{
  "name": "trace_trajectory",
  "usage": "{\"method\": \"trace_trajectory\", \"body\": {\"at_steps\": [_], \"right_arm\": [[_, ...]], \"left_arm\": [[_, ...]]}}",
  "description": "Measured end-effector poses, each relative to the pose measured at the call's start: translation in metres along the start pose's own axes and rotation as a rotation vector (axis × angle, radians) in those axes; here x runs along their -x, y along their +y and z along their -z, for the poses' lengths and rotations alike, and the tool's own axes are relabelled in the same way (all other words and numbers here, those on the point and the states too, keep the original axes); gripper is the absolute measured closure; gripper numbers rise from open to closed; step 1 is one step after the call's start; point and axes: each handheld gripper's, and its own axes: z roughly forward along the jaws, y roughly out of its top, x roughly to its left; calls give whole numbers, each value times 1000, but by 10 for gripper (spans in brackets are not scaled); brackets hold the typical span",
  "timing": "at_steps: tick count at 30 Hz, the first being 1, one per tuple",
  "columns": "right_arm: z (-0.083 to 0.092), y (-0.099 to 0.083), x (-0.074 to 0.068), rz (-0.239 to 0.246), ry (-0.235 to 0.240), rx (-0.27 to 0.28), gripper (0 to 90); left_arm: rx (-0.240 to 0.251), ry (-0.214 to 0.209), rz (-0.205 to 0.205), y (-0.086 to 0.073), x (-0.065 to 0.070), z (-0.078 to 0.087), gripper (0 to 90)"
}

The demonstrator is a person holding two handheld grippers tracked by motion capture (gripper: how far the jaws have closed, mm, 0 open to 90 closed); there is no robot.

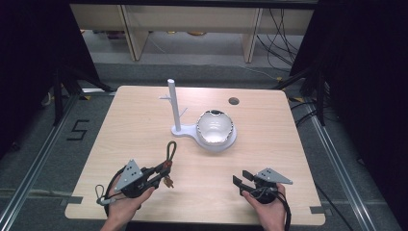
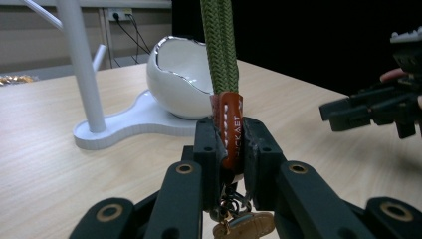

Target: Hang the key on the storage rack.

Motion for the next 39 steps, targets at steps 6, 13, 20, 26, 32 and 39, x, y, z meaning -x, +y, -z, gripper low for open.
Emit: {"method": "trace_trajectory", "body": {"at_steps": [6, 13, 20, 26, 32, 39], "right_arm": [[-1, -1, 2, 3, -2, -7, 510], [0, -1, -2, -21, -24, -5, 508], [0, 0, 0, 12, -9, 1, 507], [1, 1, 0, 22, -24, -2, 507], [0, 0, 0, 27, -30, 7, 507], [1, 1, 0, 23, -26, 1, 504]], "left_arm": [[24, 18, -5, 5, -5, 2, 780], [31, 64, -12, 12, -7, 6, 780], [44, 81, -20, 19, -9, 7, 780], [65, 84, -19, 24, -14, 7, 780], [69, 89, -24, 29, -17, 5, 780], [74, 95, -25, 33, -20, 3, 781]]}}
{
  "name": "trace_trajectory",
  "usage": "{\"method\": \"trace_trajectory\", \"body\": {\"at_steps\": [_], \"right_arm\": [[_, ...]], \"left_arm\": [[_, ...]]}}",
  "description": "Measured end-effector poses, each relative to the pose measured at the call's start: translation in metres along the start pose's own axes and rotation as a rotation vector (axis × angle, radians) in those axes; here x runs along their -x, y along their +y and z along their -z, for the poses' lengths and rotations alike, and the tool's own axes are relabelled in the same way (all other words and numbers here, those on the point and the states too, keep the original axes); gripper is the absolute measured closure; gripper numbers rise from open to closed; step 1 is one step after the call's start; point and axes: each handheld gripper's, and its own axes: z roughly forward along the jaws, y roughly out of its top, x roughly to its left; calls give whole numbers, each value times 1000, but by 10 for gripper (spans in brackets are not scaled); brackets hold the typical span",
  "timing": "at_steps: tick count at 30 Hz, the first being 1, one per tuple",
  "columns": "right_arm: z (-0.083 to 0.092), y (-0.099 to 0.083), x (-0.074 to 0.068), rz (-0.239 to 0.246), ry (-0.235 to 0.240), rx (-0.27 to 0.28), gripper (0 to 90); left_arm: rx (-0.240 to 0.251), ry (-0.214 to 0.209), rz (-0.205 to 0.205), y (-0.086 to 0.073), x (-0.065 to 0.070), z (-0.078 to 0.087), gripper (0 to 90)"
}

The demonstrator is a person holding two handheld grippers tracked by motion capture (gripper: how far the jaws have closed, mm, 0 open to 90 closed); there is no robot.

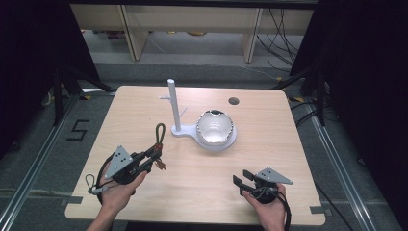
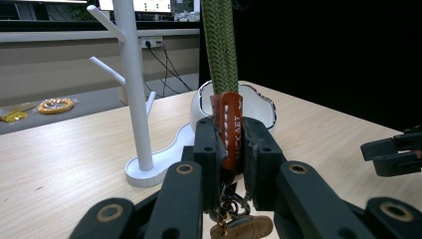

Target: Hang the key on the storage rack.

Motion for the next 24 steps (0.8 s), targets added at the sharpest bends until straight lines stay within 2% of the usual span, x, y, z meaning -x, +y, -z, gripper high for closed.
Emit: {"method": "trace_trajectory", "body": {"at_steps": [7, 13, 15, 16, 19, 20, 21, 22, 23, 24], "right_arm": [[-2, -1, 0, 13, -21, 3, 503], [-2, 0, 0, 13, -9, 10, 501], [-1, 0, 0, 4, -7, 4, 501], [-2, 0, 0, 9, -19, 4, 500], [-3, -1, -1, -2, -16, 0, 500], [-2, 0, -1, 8, -13, 2, 500], [-1, -1, -4, -29, 3, 3, 499], [-2, -1, -3, -12, -2, 7, 499], [-2, -1, -4, -24, 1, -4, 500], [-1, -1, -5, -38, -15, -23, 499]], "left_arm": [[4, 5, 0, 3, -2, -2, 780], [1, 4, -2, 5, -4, -5, 780], [13, -1, -2, 5, -5, -7, 780], [0, 9, -5, 7, -5, -7, 780], [-1, 14, -2, 7, -6, -8, 780], [-4, 18, -4, 8, -6, -9, 780], [-7, 21, -6, 8, -7, -9, 780], [-7, 24, -3, 8, -7, -10, 780], [-14, 28, -4, 8, -8, -11, 780], [-16, 34, -4, 8, -9, -13, 780]]}}
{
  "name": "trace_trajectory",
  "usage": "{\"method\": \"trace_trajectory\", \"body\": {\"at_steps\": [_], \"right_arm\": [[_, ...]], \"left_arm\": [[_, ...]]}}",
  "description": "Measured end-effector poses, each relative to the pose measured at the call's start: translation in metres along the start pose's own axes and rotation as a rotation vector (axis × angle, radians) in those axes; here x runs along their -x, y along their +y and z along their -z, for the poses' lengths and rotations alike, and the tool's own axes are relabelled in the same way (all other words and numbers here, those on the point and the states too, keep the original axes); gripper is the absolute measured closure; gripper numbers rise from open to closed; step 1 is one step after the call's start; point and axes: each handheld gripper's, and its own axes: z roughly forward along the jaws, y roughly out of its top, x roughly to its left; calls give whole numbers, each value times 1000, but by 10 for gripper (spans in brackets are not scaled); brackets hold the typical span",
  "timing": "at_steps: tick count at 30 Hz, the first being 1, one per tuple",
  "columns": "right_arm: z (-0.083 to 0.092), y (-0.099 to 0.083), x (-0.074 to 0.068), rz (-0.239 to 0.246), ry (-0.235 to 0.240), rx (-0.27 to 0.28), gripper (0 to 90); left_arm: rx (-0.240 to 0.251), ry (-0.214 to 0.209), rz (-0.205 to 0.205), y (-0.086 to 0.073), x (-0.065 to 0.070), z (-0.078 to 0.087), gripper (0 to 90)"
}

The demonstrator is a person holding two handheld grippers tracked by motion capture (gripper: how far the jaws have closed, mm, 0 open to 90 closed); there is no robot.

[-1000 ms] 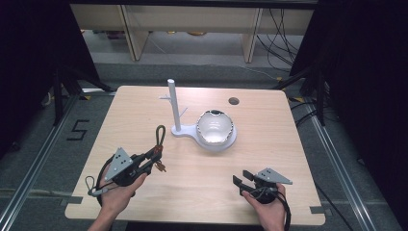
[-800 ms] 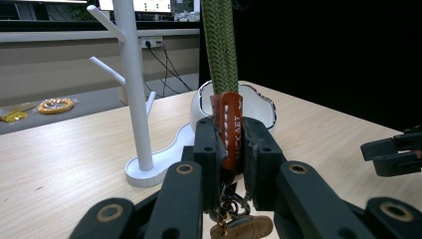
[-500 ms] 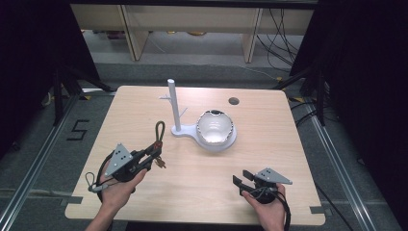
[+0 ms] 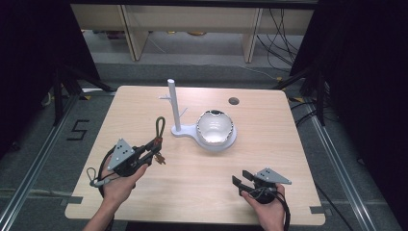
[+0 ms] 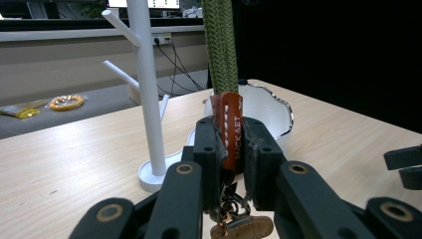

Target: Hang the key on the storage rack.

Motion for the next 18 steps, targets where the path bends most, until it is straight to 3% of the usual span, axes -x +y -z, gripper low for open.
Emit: {"method": "trace_trajectory", "body": {"at_steps": [4, 18], "right_arm": [[0, 0, 1, 5, 20, 16, 499], [0, 1, 2, 7, 10, 22, 499]], "left_arm": [[-9, 15, -5, 0, -2, -2, 780], [-20, 37, -16, 4, -10, -12, 779]]}}
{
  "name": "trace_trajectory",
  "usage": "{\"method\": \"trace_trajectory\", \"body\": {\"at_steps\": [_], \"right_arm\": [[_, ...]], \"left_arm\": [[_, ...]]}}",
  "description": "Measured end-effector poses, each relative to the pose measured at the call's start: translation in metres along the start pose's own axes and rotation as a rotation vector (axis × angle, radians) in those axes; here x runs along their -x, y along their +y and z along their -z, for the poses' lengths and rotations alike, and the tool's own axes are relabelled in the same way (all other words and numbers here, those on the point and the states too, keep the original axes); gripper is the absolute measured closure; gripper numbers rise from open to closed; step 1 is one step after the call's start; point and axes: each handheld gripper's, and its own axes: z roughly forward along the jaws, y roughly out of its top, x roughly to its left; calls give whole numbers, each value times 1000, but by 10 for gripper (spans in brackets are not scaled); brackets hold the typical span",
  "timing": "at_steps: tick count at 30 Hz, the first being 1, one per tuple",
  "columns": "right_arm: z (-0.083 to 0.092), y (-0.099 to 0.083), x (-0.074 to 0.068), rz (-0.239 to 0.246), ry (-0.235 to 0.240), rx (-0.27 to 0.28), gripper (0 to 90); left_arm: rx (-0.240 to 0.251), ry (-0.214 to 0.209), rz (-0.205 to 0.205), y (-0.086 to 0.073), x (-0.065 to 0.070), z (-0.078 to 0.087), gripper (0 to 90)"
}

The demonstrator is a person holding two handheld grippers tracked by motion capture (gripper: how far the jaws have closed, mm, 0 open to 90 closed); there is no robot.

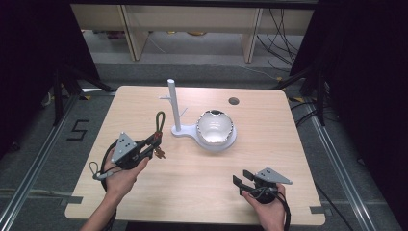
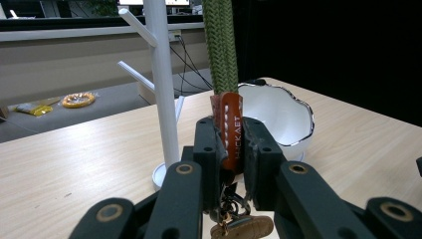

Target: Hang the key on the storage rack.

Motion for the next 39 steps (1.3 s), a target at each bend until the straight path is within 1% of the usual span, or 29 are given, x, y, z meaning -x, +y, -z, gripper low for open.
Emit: {"method": "trace_trajectory", "body": {"at_steps": [4, 5, 9, 10, 14, 25, 29, 33, 34, 35, 36, 39], "right_arm": [[0, 0, 0, 0, 0, 0, 498], [-1, 0, 0, 0, 2, 11, 498], [-1, 0, 0, -5, -10, 7, 498], [0, 0, -1, -9, -14, -6, 497], [1, 0, -1, -16, -6, -5, 497], [1, 1, -1, -15, -6, -5, 495], [1, 0, -1, -10, -14, -6, 495], [0, 0, -1, -9, -13, -6, 495], [-1, 0, -1, -7, -5, 6, 495], [-1, 0, -1, -7, -5, 6, 495], [-1, 0, -1, -12, 7, 9, 495], [-1, 0, -1, -13, 8, 9, 495]], "left_arm": [[1, 2, 1, 2, -2, -2, 779], [1, 3, 0, 3, -2, -3, 780], [0, 3, 0, 5, -3, -5, 780], [1, 4, 0, 5, -4, -6, 780], [4, 5, -2, 7, -5, -7, 779], [1, 10, -2, 10, -8, -11, 780], [6, 15, 8, 12, -11, -13, 780], [5, 19, 7, 14, -14, -15, 780], [14, 16, 12, 15, -15, -17, 779], [14, 16, 12, 15, -15, -17, 780], [6, 20, 8, 15, -15, -17, 779], [1, 25, 10, 15, -16, -18, 779]]}}
